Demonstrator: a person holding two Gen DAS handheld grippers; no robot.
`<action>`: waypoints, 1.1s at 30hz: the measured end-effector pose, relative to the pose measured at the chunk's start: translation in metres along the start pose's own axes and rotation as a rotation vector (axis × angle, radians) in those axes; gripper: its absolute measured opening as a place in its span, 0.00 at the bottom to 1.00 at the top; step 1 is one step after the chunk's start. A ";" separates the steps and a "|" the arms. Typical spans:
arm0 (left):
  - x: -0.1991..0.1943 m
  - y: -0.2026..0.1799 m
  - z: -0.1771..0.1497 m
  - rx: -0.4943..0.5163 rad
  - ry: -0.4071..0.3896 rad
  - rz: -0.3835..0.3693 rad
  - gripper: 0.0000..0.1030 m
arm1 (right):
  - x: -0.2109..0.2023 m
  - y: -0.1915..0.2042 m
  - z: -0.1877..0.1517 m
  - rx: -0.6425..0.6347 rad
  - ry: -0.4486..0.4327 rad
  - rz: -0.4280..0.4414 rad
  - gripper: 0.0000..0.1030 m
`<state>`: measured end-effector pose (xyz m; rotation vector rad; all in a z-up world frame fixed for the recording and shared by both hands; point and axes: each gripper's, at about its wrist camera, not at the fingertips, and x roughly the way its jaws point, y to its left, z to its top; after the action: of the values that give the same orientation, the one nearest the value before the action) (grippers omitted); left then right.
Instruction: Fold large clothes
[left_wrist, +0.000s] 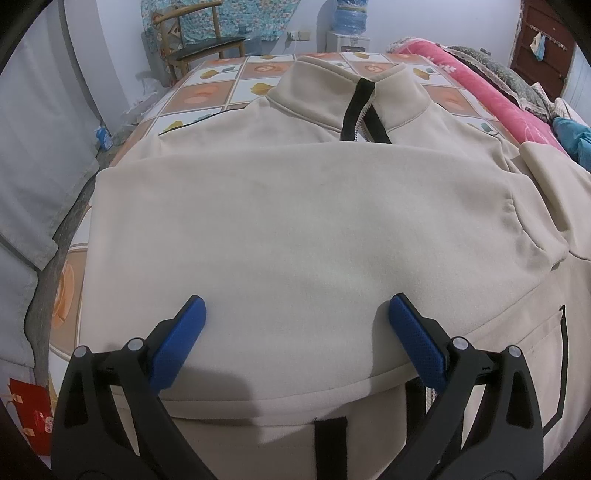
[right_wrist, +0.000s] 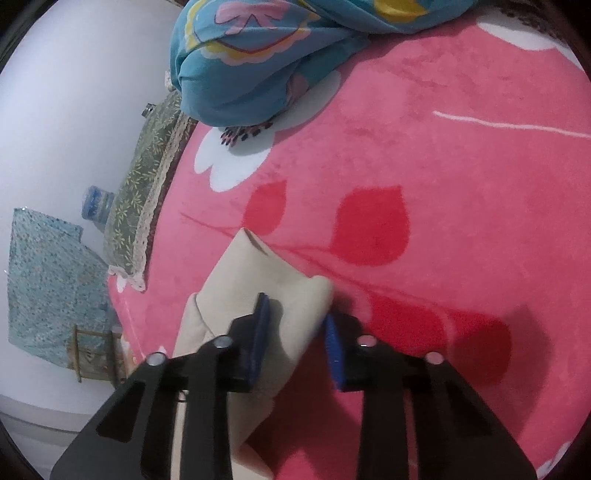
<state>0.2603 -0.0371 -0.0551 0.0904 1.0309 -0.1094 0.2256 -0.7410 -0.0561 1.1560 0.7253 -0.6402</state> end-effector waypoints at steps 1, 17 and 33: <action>0.000 0.000 0.000 0.000 0.001 0.000 0.94 | -0.001 0.000 0.000 -0.008 -0.002 -0.001 0.17; 0.000 0.000 0.000 0.000 0.000 0.000 0.94 | -0.077 0.067 -0.020 -0.305 -0.152 0.078 0.08; 0.000 0.000 0.000 0.001 0.000 0.001 0.94 | -0.157 0.156 -0.099 -0.607 -0.220 0.236 0.08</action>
<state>0.2602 -0.0376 -0.0546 0.0913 1.0310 -0.1090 0.2315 -0.5906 0.1338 0.5851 0.5297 -0.3051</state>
